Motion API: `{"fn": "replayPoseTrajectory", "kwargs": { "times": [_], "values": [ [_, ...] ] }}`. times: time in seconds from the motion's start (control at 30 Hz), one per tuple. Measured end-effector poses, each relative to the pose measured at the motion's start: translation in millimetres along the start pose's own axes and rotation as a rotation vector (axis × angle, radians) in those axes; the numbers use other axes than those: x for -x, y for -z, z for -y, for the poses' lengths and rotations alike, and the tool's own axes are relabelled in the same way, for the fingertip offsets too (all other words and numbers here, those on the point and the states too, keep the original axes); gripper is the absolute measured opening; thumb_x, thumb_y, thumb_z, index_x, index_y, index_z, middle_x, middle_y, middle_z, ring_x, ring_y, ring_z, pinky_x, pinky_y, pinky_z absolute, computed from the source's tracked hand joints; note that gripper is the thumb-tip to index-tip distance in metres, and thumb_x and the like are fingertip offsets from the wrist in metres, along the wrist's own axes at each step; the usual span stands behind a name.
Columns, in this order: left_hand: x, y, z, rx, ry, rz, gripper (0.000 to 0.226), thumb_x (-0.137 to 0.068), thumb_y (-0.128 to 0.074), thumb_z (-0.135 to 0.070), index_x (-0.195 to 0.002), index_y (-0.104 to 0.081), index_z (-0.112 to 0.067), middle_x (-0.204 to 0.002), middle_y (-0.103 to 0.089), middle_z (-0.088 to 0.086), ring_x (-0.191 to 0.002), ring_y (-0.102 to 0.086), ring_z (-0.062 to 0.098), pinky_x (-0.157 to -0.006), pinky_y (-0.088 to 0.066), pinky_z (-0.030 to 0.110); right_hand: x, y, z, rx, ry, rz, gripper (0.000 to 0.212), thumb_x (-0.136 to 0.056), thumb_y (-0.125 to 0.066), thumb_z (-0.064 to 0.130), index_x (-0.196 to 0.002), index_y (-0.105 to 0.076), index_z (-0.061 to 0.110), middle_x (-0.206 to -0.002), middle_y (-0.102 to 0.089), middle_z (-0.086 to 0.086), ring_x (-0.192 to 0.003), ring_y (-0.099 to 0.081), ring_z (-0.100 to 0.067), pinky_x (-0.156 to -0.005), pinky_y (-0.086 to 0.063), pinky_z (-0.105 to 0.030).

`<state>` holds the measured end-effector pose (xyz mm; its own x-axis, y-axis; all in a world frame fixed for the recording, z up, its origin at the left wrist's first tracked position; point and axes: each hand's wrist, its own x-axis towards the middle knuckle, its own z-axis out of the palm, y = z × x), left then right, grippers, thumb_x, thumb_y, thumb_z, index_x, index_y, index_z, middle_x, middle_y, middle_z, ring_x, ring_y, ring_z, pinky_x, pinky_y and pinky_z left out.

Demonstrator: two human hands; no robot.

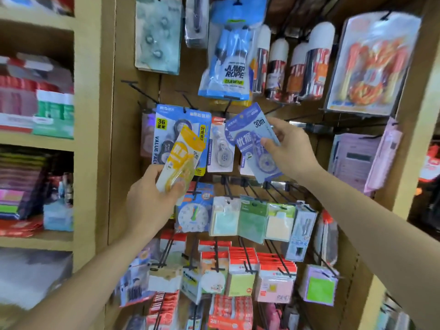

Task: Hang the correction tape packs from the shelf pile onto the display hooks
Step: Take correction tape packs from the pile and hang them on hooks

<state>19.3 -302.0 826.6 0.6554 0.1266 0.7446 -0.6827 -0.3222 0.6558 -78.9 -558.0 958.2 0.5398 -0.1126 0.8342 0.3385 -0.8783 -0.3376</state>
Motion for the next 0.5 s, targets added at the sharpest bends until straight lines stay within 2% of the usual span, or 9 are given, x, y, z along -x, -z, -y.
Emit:
{"fn": "replayPoseTrajectory", "kwargs": {
  "times": [0.07,0.13,0.23,0.33,0.43,0.5],
  "values": [
    [5,5,6,0.084,0.036,-0.046,0.027,-0.082,-0.080,-0.037,-0.101,-0.063,-0.029,-0.085,-0.071,-0.012,-0.078,-0.065,0.018,-0.067,-0.052,0.039,-10,-7,-2,0.029,-0.016,0.025,0.041,-0.097,-0.062,0.015,-0.135,-0.058,0.029,-0.101,-0.067,0.008,-0.084,-0.064,-0.011,-0.062,-0.053,-0.020],
    [9,11,12,0.156,0.061,-0.062,0.027,-0.082,-0.081,-0.034,-0.102,-0.064,-0.028,-0.087,-0.072,-0.014,-0.077,-0.065,0.008,-0.066,-0.050,0.036,-19,-15,-8,0.009,-0.039,0.035,0.039,-0.097,-0.062,0.015,-0.134,-0.060,0.028,-0.100,-0.066,0.006,-0.077,-0.062,-0.002,-0.059,-0.053,-0.019],
    [13,19,20,0.225,0.104,-0.054,0.026,-0.081,-0.083,-0.033,-0.101,-0.065,-0.031,-0.089,-0.071,-0.021,-0.079,-0.065,0.001,-0.068,-0.051,0.034,-28,-27,-14,-0.051,-0.064,0.046,0.040,-0.097,-0.063,0.018,-0.135,-0.060,0.027,-0.106,-0.069,0.004,-0.078,-0.062,0.002,-0.066,-0.058,-0.026],
    [13,26,23,0.270,0.121,-0.015,0.027,-0.081,-0.084,-0.031,-0.100,-0.065,-0.030,-0.093,-0.070,-0.023,-0.082,-0.066,0.003,-0.071,-0.052,0.035,-31,-36,-16,-0.109,-0.062,0.030,0.035,-0.097,-0.063,0.018,-0.130,-0.062,0.031,-0.104,-0.070,0.010,-0.078,-0.064,0.001,-0.068,-0.058,-0.032],
    [12,30,22,0.294,0.113,0.002,0.027,-0.081,-0.084,-0.029,-0.100,-0.065,-0.029,-0.092,-0.070,-0.021,-0.082,-0.065,0.004,-0.070,-0.051,0.034,-32,-43,-17,-0.132,-0.067,0.009,0.034,-0.098,-0.061,0.018,-0.130,-0.063,0.031,-0.104,-0.072,0.010,-0.083,-0.068,-0.008,-0.073,-0.061,-0.034],
    [10,31,20,0.313,0.119,0.007,0.026,-0.081,-0.084,-0.028,-0.100,-0.065,-0.029,-0.092,-0.069,-0.022,-0.081,-0.064,0.003,-0.069,-0.051,0.032,-33,-46,-19,-0.111,-0.067,0.006,0.035,-0.098,-0.059,0.018,-0.132,-0.063,0.027,-0.096,-0.071,0.012,-0.083,-0.068,-0.012,-0.073,-0.057,-0.032]
  ]
}}
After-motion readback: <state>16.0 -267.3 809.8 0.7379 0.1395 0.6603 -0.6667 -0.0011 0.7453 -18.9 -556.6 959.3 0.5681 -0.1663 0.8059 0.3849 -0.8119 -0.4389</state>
